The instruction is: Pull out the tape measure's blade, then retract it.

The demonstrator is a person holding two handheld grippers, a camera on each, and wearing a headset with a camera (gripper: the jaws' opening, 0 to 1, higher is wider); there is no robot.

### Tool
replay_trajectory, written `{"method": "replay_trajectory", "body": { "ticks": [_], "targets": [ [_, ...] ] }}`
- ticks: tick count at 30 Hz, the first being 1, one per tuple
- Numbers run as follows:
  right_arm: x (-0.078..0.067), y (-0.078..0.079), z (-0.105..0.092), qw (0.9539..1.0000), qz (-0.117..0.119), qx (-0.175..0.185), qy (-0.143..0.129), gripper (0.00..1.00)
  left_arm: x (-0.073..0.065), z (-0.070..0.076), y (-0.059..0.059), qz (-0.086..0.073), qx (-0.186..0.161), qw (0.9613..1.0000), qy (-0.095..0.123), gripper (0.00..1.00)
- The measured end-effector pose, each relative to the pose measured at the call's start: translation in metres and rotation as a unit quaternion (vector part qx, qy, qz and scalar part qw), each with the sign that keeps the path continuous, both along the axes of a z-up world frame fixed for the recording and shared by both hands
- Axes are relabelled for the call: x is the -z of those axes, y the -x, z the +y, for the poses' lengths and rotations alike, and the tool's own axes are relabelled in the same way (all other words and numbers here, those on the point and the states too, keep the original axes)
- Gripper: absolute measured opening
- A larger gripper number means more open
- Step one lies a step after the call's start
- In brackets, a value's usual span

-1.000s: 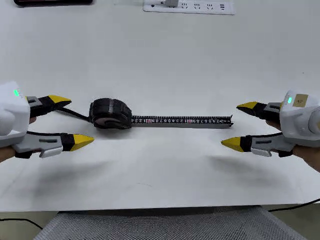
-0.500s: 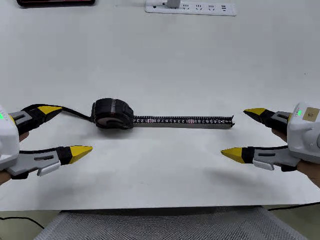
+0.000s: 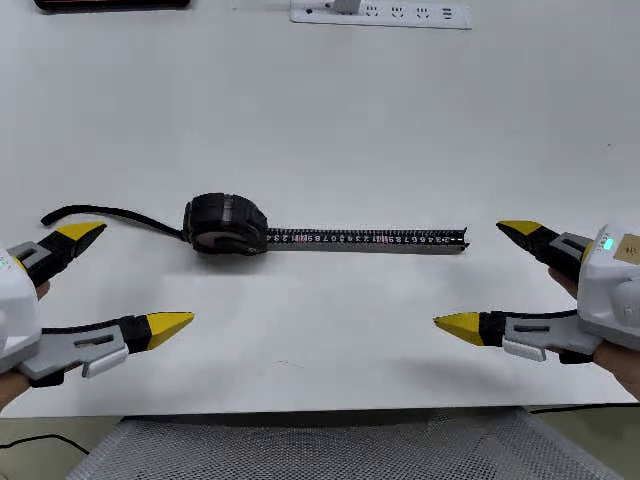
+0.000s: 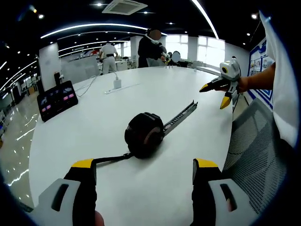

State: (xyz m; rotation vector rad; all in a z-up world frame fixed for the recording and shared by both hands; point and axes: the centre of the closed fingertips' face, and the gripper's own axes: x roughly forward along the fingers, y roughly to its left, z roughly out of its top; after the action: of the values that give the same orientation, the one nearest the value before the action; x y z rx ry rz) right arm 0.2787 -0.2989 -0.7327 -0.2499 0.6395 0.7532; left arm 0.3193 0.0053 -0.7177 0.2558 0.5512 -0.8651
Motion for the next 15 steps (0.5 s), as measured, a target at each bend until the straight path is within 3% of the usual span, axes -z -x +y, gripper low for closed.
{"method": "replay_trajectory", "body": {
  "ticks": [5,15],
  "targets": [
    [0.002,0.005,0.001,0.9999,0.0,0.009,-0.01,0.88,0.01,0.001,0.008,0.008,-0.005,0.9999,-0.004,0.84],
    [0.003,0.014,-0.002,0.9993,0.002,0.031,-0.02,0.93,0.011,0.001,0.019,0.026,-0.02,0.9992,0.023,0.9]
  ]
}}
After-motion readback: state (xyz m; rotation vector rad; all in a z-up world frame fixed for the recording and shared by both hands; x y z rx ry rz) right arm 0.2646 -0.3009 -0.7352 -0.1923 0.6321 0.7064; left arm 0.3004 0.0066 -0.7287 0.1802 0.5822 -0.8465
